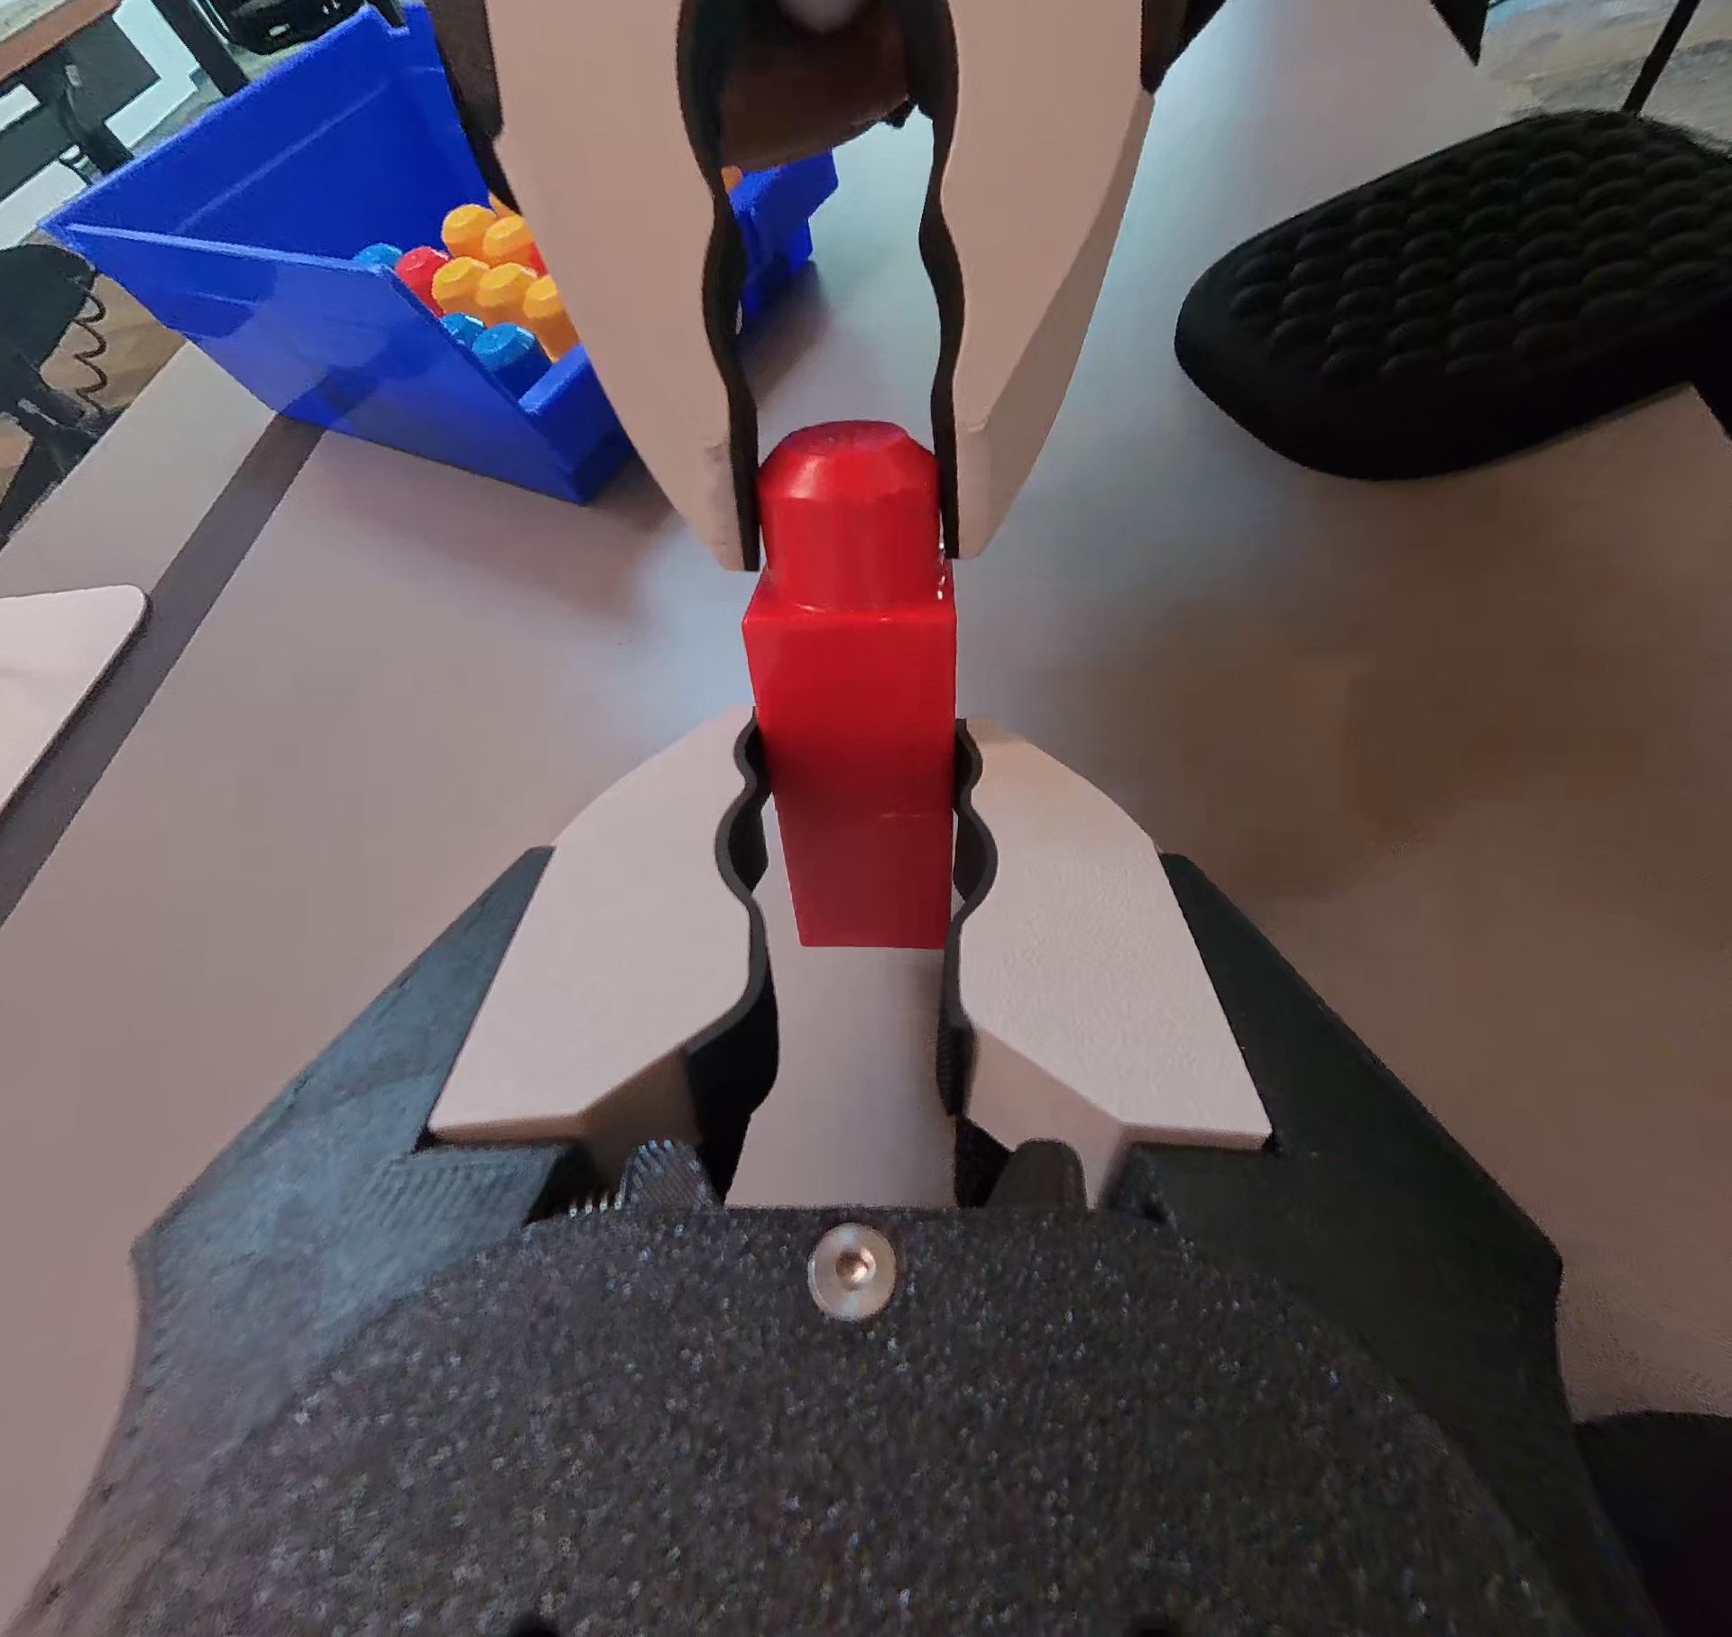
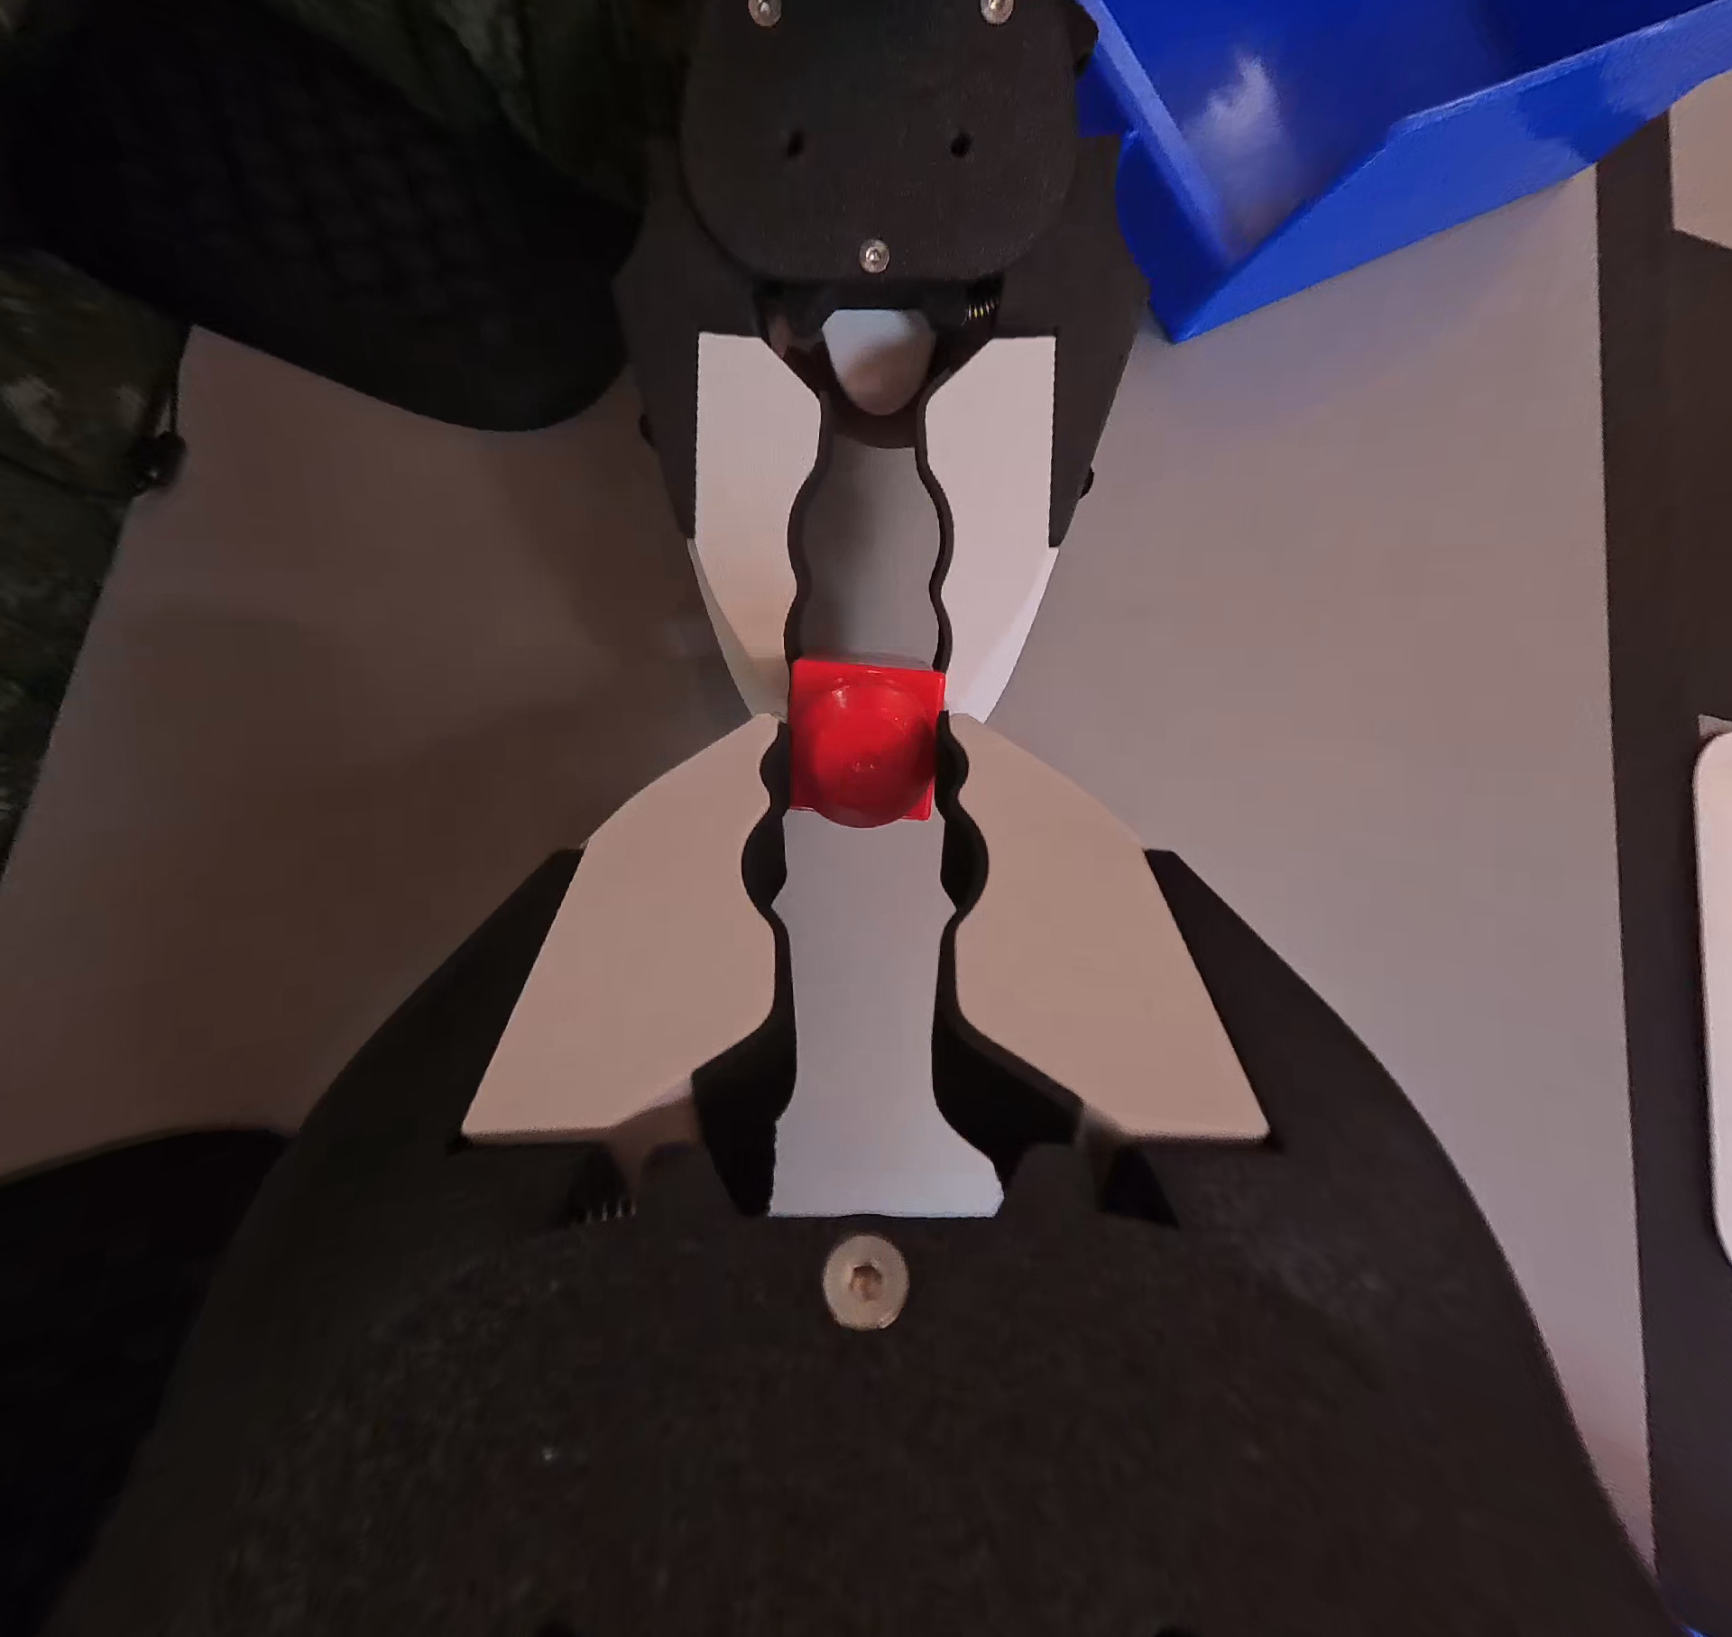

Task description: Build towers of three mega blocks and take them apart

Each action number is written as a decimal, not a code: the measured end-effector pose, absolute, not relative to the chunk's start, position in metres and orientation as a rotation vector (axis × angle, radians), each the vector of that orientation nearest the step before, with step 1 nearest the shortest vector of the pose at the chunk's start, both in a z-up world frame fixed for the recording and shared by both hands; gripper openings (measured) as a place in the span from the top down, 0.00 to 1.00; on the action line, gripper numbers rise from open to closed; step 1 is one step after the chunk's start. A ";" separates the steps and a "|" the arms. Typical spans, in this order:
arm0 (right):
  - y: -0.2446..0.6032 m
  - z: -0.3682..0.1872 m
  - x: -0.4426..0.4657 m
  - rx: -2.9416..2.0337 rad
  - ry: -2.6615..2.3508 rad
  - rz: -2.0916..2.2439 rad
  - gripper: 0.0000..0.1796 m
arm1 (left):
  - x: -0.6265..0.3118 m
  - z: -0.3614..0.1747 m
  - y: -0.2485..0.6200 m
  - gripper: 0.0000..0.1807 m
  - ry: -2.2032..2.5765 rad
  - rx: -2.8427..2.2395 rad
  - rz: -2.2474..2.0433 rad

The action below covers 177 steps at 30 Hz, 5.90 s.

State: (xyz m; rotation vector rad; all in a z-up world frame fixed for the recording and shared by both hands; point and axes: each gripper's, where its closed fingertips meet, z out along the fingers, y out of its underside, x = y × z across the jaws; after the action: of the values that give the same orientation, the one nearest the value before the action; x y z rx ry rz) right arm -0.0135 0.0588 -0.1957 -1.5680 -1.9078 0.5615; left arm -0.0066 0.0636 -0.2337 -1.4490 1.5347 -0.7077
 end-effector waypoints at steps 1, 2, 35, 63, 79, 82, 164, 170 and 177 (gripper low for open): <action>0.059 -0.195 -0.012 -1.571 -1.913 0.554 0.84 | -0.007 -0.231 0.063 0.80 1.525 -1.437 -0.726; 0.059 -0.193 -0.012 -1.564 -1.911 0.551 0.84 | -0.007 -0.227 0.063 0.80 1.508 -1.419 -0.749; 0.317 -0.254 0.291 -2.546 -1.265 0.011 0.83 | -0.023 -0.250 0.098 0.80 1.387 -1.563 -0.769; 0.076 -0.174 -0.005 -1.518 -1.892 0.473 0.75 | -0.008 -0.228 0.076 0.80 1.414 -1.457 -0.767; 0.181 -0.116 0.098 -1.758 -1.640 -0.017 0.84 | -0.027 -0.228 0.110 1.00 1.242 -1.522 -0.708; 0.250 -0.104 0.189 -1.945 -1.453 -0.331 0.84 | -0.031 -0.220 0.116 1.00 1.172 -1.520 -0.741; 0.296 -0.247 0.324 -2.697 -1.321 -0.091 0.81 | -0.030 -0.242 0.120 1.00 1.214 -1.551 -0.705; 0.319 -0.171 0.276 -2.247 -1.100 -0.066 0.79 | -0.029 -0.236 0.121 1.00 1.187 -1.538 -0.718; 0.252 -0.077 0.164 -1.667 -0.725 0.198 0.76 | -0.029 -0.226 0.122 1.00 1.166 -1.510 -0.662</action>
State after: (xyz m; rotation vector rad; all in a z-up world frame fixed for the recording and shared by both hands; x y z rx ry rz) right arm 0.1636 0.2515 -0.0770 -1.6668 -0.7248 0.1985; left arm -0.0291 0.1218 -0.2262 -1.5099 1.1662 -0.6622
